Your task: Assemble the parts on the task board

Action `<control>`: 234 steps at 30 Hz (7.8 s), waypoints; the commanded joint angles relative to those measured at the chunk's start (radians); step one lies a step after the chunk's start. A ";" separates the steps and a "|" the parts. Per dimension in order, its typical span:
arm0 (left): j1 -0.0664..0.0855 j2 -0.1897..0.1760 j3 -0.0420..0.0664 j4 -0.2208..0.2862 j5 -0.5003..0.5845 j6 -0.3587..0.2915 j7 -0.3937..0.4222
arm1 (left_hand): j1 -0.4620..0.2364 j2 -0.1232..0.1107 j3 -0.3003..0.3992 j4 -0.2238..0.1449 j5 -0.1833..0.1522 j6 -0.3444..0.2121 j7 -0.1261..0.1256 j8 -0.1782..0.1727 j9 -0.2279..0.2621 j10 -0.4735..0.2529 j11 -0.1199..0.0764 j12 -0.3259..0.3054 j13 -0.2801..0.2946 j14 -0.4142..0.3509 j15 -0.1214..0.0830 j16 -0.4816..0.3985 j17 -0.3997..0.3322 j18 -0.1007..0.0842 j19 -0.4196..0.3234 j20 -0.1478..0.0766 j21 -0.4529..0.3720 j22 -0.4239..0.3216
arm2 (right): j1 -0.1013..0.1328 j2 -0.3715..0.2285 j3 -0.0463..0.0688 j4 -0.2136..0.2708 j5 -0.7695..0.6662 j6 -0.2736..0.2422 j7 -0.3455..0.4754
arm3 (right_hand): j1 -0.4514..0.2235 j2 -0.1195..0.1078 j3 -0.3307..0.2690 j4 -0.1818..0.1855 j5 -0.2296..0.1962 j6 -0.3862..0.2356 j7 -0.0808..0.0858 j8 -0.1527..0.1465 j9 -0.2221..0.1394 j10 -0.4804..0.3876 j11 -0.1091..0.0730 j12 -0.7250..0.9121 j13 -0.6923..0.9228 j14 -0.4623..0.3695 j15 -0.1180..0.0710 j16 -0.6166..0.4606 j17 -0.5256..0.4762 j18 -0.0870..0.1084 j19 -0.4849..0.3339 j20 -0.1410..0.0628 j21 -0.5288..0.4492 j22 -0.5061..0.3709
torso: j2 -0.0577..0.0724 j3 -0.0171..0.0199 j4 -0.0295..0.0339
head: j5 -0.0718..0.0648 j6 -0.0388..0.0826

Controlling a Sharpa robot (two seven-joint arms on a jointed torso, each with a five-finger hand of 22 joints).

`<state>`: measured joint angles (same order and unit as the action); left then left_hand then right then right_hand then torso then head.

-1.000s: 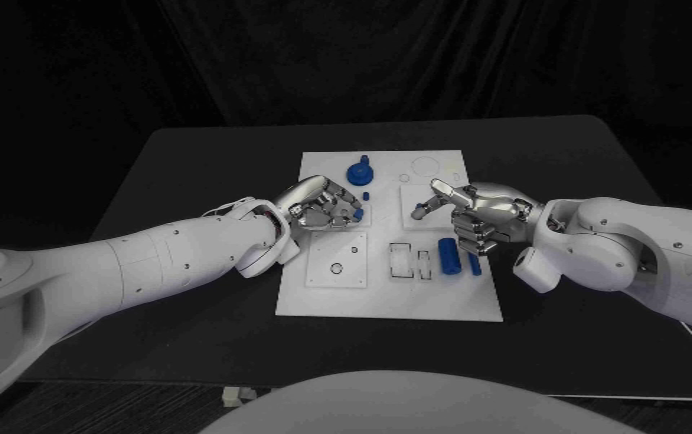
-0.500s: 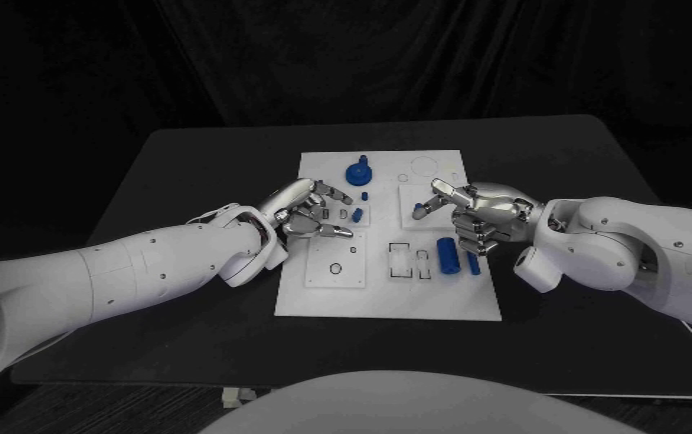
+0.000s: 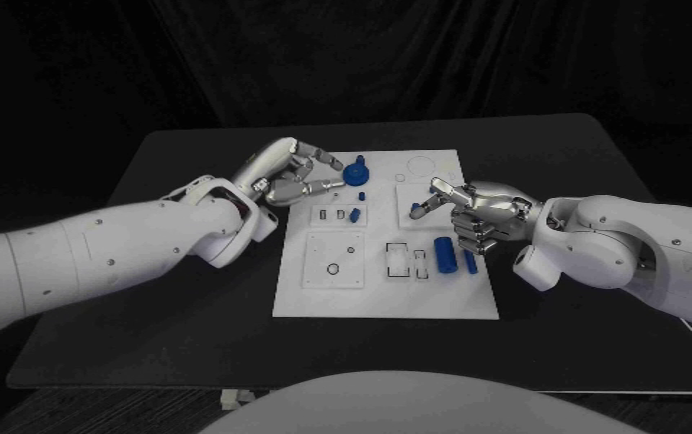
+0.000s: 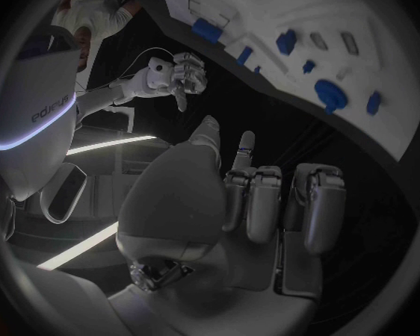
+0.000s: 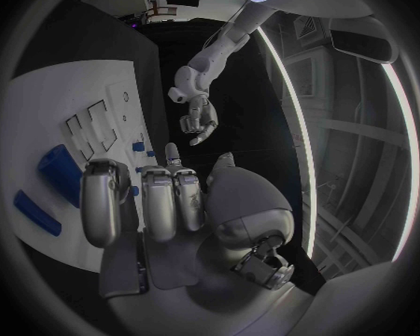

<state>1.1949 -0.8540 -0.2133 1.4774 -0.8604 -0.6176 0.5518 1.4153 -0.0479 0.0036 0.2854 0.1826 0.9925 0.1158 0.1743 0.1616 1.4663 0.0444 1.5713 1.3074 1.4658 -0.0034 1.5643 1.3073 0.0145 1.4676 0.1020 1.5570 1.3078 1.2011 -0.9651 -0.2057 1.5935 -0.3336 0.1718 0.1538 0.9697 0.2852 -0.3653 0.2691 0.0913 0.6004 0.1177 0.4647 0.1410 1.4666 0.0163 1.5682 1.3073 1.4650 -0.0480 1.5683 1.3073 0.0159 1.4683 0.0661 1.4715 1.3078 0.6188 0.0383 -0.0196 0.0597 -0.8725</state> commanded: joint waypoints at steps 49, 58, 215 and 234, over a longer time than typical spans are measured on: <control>0.231 0.426 0.003 -0.308 -0.421 1.094 -0.867 | -0.254 -0.047 0.068 -0.005 0.155 0.142 -0.058 0.007 0.152 0.104 -0.060 0.000 0.263 0.105 -0.062 0.007 0.263 -0.006 0.086 -0.056 -0.020 0.251 | 0.000 0.025 0.001 0.002 -0.002 0.008 -0.004 | -0.015 -0.004 -0.005 0.009 0.007 0.008 -0.001 0.011 -0.006 0.104 0.005 0.003 0.263 0.106 0.007 0.003 0.263 0.013 0.039 0.004 0.005 0.221 | 0.008 0.0027 -0.0069 | 0.016 0.000; 0.200 0.434 0.003 -0.319 -0.421 1.069 -0.869 | -0.245 -0.045 0.072 -0.007 0.174 0.135 -0.055 -0.005 0.151 0.104 -0.058 0.000 0.263 0.105 -0.060 0.007 0.263 -0.004 0.084 -0.055 -0.026 0.249 | 0.000 0.024 0.001 0.002 -0.002 0.012 -0.006 | -0.015 -0.003 -0.005 0.009 0.007 0.008 -0.001 0.011 -0.006 0.104 0.005 0.003 0.263 0.106 0.007 0.003 0.263 0.013 0.039 0.004 0.005 0.221 | 0.008 0.0036 -0.0079 | 0.017 0.000; 0.156 0.330 0.002 -0.204 -0.234 0.790 -1.190 | -0.201 -0.074 0.307 -0.103 0.287 0.104 -0.112 0.114 0.733 0.104 -0.109 0.000 0.263 0.105 -0.106 0.007 0.263 0.010 0.062 -0.098 -0.098 0.229 | -0.001 0.039 0.000 -0.020 -0.002 0.052 -0.032 | -0.028 0.006 0.013 0.015 0.016 0.002 0.003 0.015 -0.015 0.104 0.009 0.003 0.263 0.099 0.010 -0.006 0.243 0.020 0.023 0.007 -0.017 0.210 | -0.002 0.0079 -0.0086 | 0.062 0.000; 0.142 0.348 0.002 -0.218 -0.234 0.772 -1.180 | -0.203 -0.071 0.311 -0.102 0.289 0.102 -0.111 0.108 0.732 0.104 -0.109 0.000 0.263 0.105 -0.106 0.007 0.263 0.012 0.059 -0.098 -0.106 0.226 | -0.001 0.036 0.000 -0.016 -0.002 0.050 -0.028 | -0.027 0.006 0.014 0.014 0.016 0.002 0.003 0.015 -0.015 0.104 0.009 0.003 0.263 0.099 0.010 -0.006 0.243 0.020 0.023 0.007 -0.018 0.210 | 0.000 0.0062 -0.0080 | 0.058 0.000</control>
<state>1.3391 -0.5095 -0.2124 1.2590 -1.1030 0.1677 -0.6348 1.2217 -0.1218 0.3094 0.1835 0.4712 1.0924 0.0125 0.2835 0.8920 1.4684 -0.0568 1.5713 1.3074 1.4633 -0.1017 1.5643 1.3073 0.0140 1.4639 0.0123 1.4542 1.3074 1.2011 -0.9280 -0.2059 1.5749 -0.3341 0.2133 0.1349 0.9475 0.2919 -0.3583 0.2842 0.1039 0.6078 0.1179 0.4763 0.1273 1.4666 0.0163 1.5682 1.3081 1.4677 -0.0453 1.5683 1.3074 0.0158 1.4683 0.0661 1.4576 1.3073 0.6189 0.0450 -0.0275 0.1177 -0.8725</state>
